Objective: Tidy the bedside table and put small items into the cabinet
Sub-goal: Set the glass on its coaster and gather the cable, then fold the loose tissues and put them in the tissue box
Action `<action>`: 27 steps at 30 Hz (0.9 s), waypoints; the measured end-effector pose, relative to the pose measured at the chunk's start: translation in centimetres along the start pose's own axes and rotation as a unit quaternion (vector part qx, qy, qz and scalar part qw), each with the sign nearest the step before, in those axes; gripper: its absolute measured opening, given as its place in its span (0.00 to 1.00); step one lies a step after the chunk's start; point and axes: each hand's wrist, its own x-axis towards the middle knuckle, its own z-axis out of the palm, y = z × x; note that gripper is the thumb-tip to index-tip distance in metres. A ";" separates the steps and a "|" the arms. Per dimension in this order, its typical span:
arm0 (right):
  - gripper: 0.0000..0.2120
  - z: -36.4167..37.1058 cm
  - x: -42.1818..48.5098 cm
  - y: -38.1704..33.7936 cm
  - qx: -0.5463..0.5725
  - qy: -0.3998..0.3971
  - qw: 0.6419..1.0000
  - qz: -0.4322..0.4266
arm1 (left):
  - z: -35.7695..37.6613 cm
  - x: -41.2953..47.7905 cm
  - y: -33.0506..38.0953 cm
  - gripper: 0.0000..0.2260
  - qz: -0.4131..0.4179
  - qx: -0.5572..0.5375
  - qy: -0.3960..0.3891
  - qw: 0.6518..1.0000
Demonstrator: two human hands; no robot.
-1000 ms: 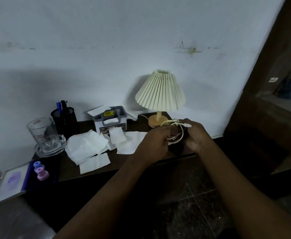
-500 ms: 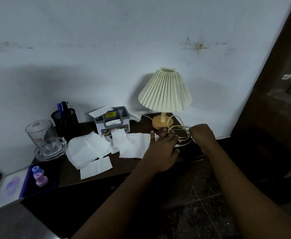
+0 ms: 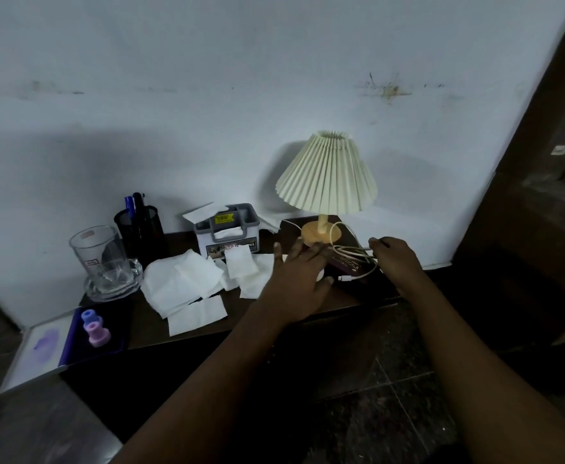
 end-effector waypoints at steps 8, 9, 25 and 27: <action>0.22 0.6 -0.8 -1.6 -0.118 -0.002 0.989 -0.086 | -4.5 -4.0 -6.5 0.22 -0.083 0.061 0.026 0.994; 0.21 0.9 -1.3 -2.3 -0.146 0.014 0.982 -0.119 | -5.1 -4.7 -7.3 0.21 -0.096 0.070 0.029 0.993; 0.23 13.9 -5.1 -10.0 -0.468 -0.170 0.827 -0.262 | -9.4 -10.3 -13.2 0.11 -0.206 0.151 0.068 0.964; 0.20 14.3 -5.0 -10.0 -0.461 -0.169 0.830 -0.265 | -9.2 -10.3 -13.3 0.12 -0.201 0.151 0.061 0.966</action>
